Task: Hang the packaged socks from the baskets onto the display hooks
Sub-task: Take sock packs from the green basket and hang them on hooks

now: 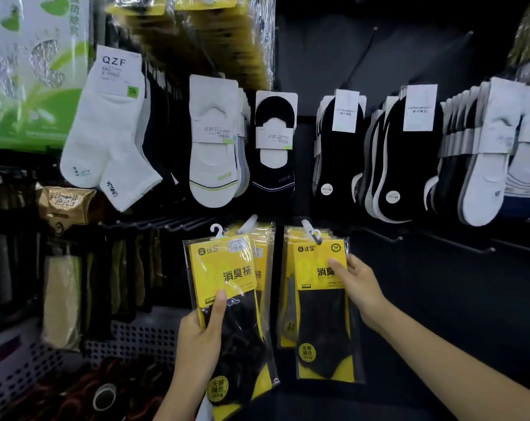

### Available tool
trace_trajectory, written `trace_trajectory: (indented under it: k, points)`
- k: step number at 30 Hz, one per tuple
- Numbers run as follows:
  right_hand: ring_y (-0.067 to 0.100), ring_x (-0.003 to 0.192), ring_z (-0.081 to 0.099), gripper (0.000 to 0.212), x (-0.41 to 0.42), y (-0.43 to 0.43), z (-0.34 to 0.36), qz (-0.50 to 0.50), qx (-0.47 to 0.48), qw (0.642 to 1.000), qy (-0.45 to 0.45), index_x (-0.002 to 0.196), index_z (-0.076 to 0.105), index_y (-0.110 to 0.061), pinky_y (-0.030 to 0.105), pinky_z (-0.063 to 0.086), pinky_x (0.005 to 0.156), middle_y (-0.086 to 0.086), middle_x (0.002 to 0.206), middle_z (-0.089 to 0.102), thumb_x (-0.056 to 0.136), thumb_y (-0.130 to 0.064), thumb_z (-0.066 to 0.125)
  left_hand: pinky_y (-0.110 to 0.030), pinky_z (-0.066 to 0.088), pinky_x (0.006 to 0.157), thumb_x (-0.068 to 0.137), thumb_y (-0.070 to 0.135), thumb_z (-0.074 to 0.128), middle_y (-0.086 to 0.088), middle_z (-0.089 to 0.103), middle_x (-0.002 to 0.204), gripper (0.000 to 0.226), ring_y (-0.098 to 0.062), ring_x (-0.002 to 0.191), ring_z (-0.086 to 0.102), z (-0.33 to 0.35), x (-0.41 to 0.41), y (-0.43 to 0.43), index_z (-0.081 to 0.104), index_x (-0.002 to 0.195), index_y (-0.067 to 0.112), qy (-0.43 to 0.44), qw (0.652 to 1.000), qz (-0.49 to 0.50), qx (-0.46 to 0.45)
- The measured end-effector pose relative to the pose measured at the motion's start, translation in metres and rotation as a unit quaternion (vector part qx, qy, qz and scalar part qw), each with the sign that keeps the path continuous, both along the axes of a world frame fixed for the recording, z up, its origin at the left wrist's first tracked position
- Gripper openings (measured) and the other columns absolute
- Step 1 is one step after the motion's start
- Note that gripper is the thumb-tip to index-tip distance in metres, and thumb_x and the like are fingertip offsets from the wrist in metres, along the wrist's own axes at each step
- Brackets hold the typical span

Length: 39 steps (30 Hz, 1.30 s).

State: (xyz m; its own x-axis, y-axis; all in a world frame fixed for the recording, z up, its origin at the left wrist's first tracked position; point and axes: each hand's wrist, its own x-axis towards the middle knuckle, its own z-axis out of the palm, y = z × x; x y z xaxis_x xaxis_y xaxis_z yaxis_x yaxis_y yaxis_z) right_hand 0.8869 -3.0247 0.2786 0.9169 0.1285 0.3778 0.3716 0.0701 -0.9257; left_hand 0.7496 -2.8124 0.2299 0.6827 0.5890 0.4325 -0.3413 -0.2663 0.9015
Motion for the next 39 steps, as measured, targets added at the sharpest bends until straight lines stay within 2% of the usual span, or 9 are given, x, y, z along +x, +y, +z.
trace_trajectory:
  k: [5, 11, 14, 18, 21, 25, 28, 32, 39]
  points:
    - [0.005, 0.073, 0.067, 0.010, 0.023, 0.013, -0.010, -0.047, 0.035, 0.997, 0.051, 0.096, 0.067, -0.012, 0.013, 0.052, 0.055, -0.001, 0.085, 0.071, 0.090, -0.020, 0.063, -0.015, 0.017, 0.037, 0.082, 0.052, 0.052, 0.007, 0.015, 0.042, 0.057, -0.007, 0.035, 0.016, -0.006, 0.004, -0.001, 0.019, 0.052, 0.018, -0.002, 1.000, -0.012, -0.004]
    - [0.022, 0.090, 0.062, 0.023, 0.030, 0.011, -0.035, -0.182, -0.013, 0.979, 0.091, 0.092, 0.063, -0.009, 0.034, 0.052, 0.081, 0.010, 0.095, 0.067, 0.079, -0.022, 0.077, -0.012, 0.026, 0.040, 0.081, 0.049, 0.055, 0.008, 0.026, 0.041, 0.047, -0.006, 0.038, 0.027, -0.010, 0.006, -0.007, 0.040, 0.042, 0.026, -0.016, 0.999, -0.043, -0.012]
    - [0.024, 0.094, 0.061, 0.020, 0.015, 0.003, -0.050, -0.209, -0.016, 0.974, 0.088, 0.092, 0.059, -0.010, 0.029, 0.049, 0.073, 0.009, 0.097, 0.064, 0.081, -0.018, 0.074, -0.012, 0.033, 0.043, 0.074, 0.053, 0.055, 0.007, 0.036, 0.044, 0.043, -0.007, 0.042, 0.038, -0.015, 0.010, -0.007, 0.044, 0.053, 0.017, -0.021, 0.998, -0.063, -0.016]
    - [0.020, 0.090, 0.064, 0.020, -0.022, 0.008, -0.051, -0.078, -0.008, 0.993, 0.086, 0.095, 0.064, -0.011, 0.030, 0.053, 0.078, 0.007, 0.095, 0.067, 0.090, -0.030, 0.061, -0.012, 0.044, 0.055, 0.073, 0.055, 0.056, -0.002, 0.061, 0.065, 0.039, -0.007, 0.057, 0.057, -0.021, 0.015, -0.017, 0.063, 0.076, 0.017, -0.008, 0.994, -0.106, -0.021]
    - [0.016, 0.088, 0.069, 0.026, -0.053, 0.018, -0.048, 0.053, -0.023, 0.995, 0.086, 0.099, 0.068, -0.014, 0.025, 0.055, 0.074, 0.004, 0.094, 0.073, 0.092, -0.036, 0.055, -0.004, 0.045, 0.062, 0.080, 0.046, 0.058, 0.019, 0.073, 0.082, 0.023, 0.007, 0.076, 0.065, -0.027, 0.018, -0.036, 0.068, 0.091, 0.028, 0.013, 0.988, -0.147, -0.050]
    - [0.012, 0.094, 0.071, 0.019, -0.075, 0.022, -0.053, 0.102, 0.004, 0.993, 0.066, 0.108, 0.065, -0.020, 0.026, 0.056, 0.082, -0.002, 0.101, 0.075, 0.091, -0.025, 0.058, -0.003, 0.045, 0.068, 0.081, 0.040, 0.060, 0.023, 0.072, 0.094, 0.023, 0.009, 0.089, 0.065, -0.033, 0.018, -0.062, 0.067, 0.100, 0.031, 0.029, 0.979, -0.196, -0.055]
    - [0.016, 0.091, 0.071, 0.016, -0.074, 0.012, -0.053, 0.005, 0.066, 0.997, 0.028, 0.105, 0.065, -0.016, 0.029, 0.057, 0.081, 0.003, 0.099, 0.075, 0.090, -0.017, 0.059, -0.006, 0.047, 0.069, 0.086, 0.036, 0.059, 0.020, 0.073, 0.094, 0.020, 0.009, 0.089, 0.065, -0.036, 0.020, -0.066, 0.065, 0.104, 0.028, 0.062, 0.967, -0.235, -0.076]
    - [0.013, 0.091, 0.070, 0.013, -0.061, -0.003, -0.041, -0.088, 0.104, 0.991, -0.003, 0.103, 0.065, -0.016, 0.029, 0.055, 0.082, 0.001, 0.098, 0.074, 0.092, -0.016, 0.058, -0.022, 0.046, 0.092, 0.078, 0.052, 0.056, 0.025, 0.069, 0.100, 0.041, 0.011, 0.102, 0.057, -0.037, 0.019, -0.067, 0.051, 0.118, 0.043, 0.114, 0.947, -0.299, -0.031]
    - [0.005, 0.082, 0.068, 0.008, -0.032, 0.005, -0.018, -0.069, -0.005, 0.997, -0.046, 0.094, 0.063, -0.024, 0.016, 0.052, 0.069, -0.007, 0.089, 0.072, 0.093, -0.017, 0.058, -0.008, 0.046, 0.071, 0.074, 0.058, 0.053, 0.023, 0.047, 0.123, 0.067, 0.016, 0.097, 0.051, -0.041, 0.022, -0.070, 0.031, 0.136, 0.046, 0.113, 0.946, -0.302, -0.014]
